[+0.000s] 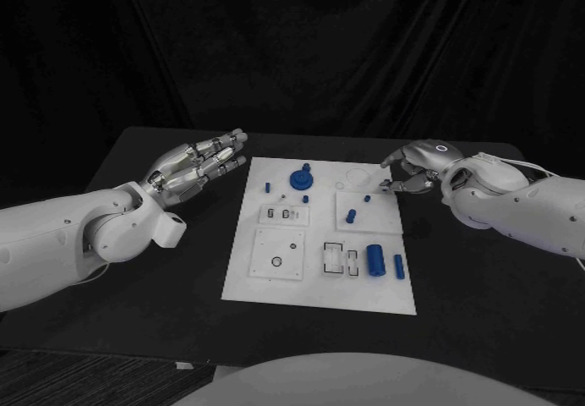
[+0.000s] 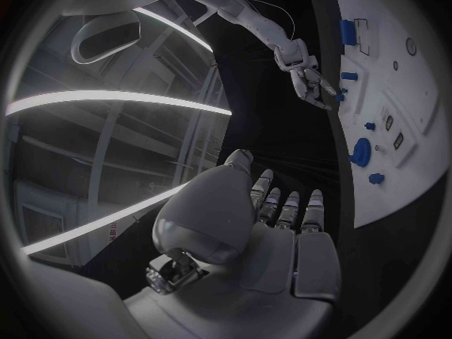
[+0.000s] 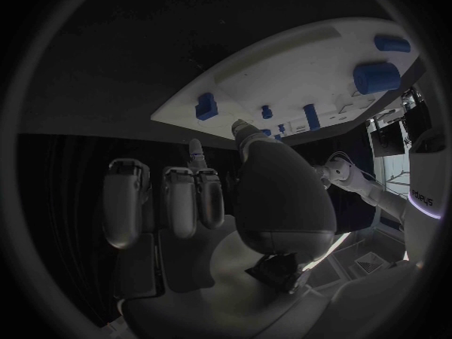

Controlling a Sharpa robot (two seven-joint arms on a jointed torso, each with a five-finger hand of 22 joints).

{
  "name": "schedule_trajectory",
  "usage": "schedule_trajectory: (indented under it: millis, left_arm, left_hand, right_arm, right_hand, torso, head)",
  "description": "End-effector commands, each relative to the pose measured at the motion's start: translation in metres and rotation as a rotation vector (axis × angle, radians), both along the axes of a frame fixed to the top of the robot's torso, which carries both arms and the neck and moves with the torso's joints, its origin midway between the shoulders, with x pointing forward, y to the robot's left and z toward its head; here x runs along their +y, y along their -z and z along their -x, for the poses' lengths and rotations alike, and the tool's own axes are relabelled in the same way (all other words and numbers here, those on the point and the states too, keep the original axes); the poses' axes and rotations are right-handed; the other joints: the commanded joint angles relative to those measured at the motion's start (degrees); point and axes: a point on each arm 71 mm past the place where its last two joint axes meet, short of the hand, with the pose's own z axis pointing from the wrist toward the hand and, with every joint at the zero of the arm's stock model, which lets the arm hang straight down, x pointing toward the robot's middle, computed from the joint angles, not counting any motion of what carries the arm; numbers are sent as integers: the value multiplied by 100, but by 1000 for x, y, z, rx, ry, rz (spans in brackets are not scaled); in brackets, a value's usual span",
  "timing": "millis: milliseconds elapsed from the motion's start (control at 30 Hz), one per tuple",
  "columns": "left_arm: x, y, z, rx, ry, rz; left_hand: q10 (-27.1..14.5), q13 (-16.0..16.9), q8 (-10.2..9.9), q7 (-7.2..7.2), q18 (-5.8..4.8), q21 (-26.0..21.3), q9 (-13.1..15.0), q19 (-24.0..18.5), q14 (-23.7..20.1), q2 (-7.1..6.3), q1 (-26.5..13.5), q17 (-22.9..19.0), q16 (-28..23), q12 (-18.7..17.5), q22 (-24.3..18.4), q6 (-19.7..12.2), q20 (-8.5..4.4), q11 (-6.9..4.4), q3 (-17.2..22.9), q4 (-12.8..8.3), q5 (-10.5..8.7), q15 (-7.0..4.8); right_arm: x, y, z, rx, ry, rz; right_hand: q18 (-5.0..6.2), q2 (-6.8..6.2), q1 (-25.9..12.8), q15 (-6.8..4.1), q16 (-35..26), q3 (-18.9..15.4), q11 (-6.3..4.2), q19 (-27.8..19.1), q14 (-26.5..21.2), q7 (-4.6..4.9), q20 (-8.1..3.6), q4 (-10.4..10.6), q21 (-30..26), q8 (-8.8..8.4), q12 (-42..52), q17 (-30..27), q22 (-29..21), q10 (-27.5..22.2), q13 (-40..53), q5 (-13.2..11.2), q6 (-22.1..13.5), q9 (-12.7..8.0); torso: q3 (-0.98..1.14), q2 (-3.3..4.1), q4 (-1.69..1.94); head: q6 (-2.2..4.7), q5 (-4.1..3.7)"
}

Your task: Assemble the parts on the task board

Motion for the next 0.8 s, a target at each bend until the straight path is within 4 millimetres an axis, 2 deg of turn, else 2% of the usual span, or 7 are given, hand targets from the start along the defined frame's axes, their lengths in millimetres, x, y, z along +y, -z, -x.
schedule_trajectory:
  millis: [33, 467, 567, 800]
  left_arm:
    - [-1, -1, 1, -14, 8, 20]
    - [-1, -1, 1, -13, 10, 20]
    - [-1, -1, 1, -13, 10, 20]
    - [-1, -1, 1, -13, 10, 21]
  left_hand:
    - [-37, 29, 54, -29, -95, -36, 86, 45, 10, 14, 44, -9, -12, 48, 13, -21, 21, 48, 150, -25, 83, 75]
    - [-38, 29, 55, -31, -97, -35, 86, 46, 9, 11, 45, -9, -12, 47, 13, -18, 23, 46, 157, -28, 83, 77]
    - [-38, 29, 55, -31, -97, -35, 86, 46, 9, 10, 45, -9, -12, 47, 13, -20, 23, 46, 157, -28, 82, 78]
    - [-38, 29, 55, -31, -97, -35, 86, 46, 10, 10, 44, -9, -12, 48, 13, -21, 23, 46, 158, -28, 81, 78]
  right_arm:
    - [-1, 3, 0, 22, 6, 9]
    - [-2, 8, 2, 43, 13, 16]
    - [-3, 8, 2, 47, 18, 19]
    - [-5, 9, 1, 57, 28, 25]
  right_hand:
    - [-58, -31, 92, -31, 97, 15, -25, 298, 628, 12, -38, 2, -26, 17, 95, 1570, 1361, 607, 1512, 82, 7, 90]
    - [-56, -18, 119, -26, 97, 25, -11, 293, 628, 34, -36, -6, -35, 42, 95, 1570, 1358, 607, 1512, 114, 68, 106]
    - [-54, 1, 290, -15, 97, 78, 6, 289, 628, 50, -27, -25, -48, 49, 95, 1570, 1355, 607, 1512, 319, 111, 122]
    - [-53, 9, 446, -10, 97, 113, 13, 289, 628, 57, -20, -43, -51, 49, 95, 1570, 1355, 607, 1512, 443, 142, 135]
  torso:
    - [-1, 6, 8]
    - [-1, 2, -7]
    - [0, 2, -3]
    - [5, 4, -1]
  head:
    - [-9, -24]
    - [-12, -28]
    - [-8, -28]
    - [-7, -32]
